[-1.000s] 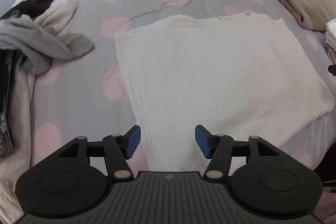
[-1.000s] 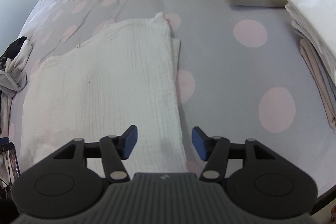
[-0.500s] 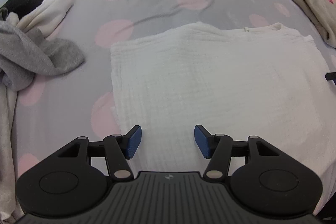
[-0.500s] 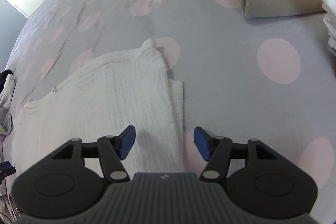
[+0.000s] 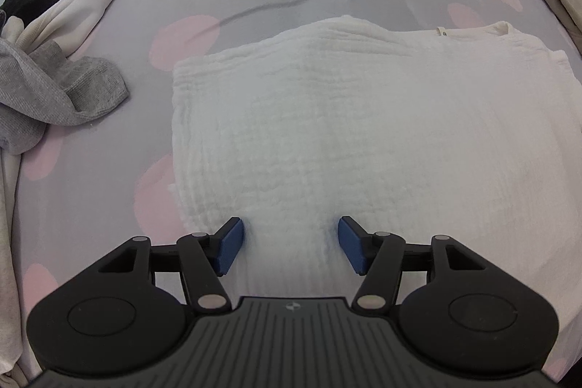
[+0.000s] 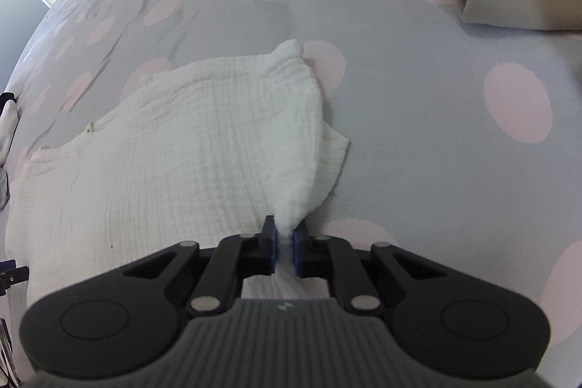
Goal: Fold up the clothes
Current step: 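Pinch the shirt edge with the right gripper and fold it over the bundle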
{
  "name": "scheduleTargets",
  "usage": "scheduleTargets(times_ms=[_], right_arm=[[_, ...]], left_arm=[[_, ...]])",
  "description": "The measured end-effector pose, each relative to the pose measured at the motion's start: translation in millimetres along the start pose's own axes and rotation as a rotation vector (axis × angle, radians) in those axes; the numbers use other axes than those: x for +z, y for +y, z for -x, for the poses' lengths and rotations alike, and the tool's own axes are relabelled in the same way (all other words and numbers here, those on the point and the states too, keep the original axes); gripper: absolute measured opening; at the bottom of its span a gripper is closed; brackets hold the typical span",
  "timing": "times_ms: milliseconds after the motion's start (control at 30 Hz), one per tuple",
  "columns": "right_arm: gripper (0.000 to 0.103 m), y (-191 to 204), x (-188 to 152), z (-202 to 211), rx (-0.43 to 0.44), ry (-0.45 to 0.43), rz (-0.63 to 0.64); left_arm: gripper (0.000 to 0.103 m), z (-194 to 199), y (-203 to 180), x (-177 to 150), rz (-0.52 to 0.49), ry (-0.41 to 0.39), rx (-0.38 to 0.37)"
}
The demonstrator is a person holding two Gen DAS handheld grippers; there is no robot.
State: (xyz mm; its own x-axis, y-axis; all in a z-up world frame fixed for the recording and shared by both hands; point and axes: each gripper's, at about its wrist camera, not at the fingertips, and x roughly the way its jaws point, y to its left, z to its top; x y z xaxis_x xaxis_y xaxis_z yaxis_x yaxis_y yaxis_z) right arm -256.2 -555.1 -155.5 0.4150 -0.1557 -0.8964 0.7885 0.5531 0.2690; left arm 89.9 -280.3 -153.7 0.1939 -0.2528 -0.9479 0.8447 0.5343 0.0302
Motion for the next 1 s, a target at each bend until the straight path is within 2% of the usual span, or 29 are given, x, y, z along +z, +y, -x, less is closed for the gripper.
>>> scheduleTargets(times_ms=[200, 333, 400, 533, 800, 1000], right_arm=[[0.008, 10, 5, 26, 0.088, 0.018, -0.081], [0.008, 35, 12, 50, 0.192, 0.01, -0.094], [0.008, 53, 14, 62, 0.241, 0.005, -0.077], [0.008, 96, 15, 78, 0.327, 0.008, -0.025], [0.008, 184, 9, 82, 0.461, 0.052, 0.061], [0.008, 239, 2, 62, 0.53, 0.102, 0.087]], left_arm=[[0.055, 7, 7, 1, 0.0, -0.014, -0.009], [0.052, 19, 10, 2, 0.007, -0.052, -0.055], [0.05, 25, 12, 3, 0.011, -0.071, -0.078], [0.033, 38, 15, 4, 0.019, -0.109, -0.124], [0.027, 49, 17, 8, 0.031, -0.144, -0.188], [0.019, 50, 28, 8, 0.056, -0.148, -0.207]])
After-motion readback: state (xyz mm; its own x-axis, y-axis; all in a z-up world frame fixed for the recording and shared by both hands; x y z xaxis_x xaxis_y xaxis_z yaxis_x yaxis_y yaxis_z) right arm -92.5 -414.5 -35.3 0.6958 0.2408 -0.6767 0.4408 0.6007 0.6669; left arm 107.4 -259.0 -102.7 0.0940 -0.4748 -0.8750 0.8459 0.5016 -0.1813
